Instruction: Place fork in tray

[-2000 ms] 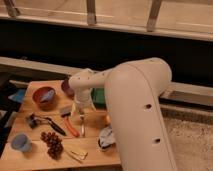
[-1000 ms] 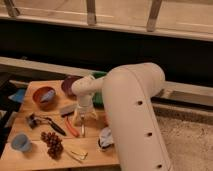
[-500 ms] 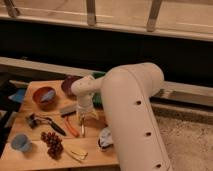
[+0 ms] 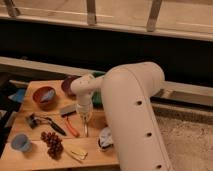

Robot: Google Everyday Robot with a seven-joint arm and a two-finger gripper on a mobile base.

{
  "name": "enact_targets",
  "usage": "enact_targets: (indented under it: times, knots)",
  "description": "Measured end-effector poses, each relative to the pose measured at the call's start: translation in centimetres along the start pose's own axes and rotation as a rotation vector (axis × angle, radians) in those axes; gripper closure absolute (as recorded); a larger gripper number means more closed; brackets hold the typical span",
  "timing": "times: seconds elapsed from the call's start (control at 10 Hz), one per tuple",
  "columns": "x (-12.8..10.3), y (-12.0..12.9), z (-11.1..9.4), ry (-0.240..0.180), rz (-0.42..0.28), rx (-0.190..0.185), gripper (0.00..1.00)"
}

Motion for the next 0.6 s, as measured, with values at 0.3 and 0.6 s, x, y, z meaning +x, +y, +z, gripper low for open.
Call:
enact_targets:
  times: [0.3,0.6]
  knots:
    - [-0.13,0.32,0.63,0.0,-0.015,0.006,1.0]
    - [-0.1,0.39,0.24,0.001,-0.021,0.007,1.0]
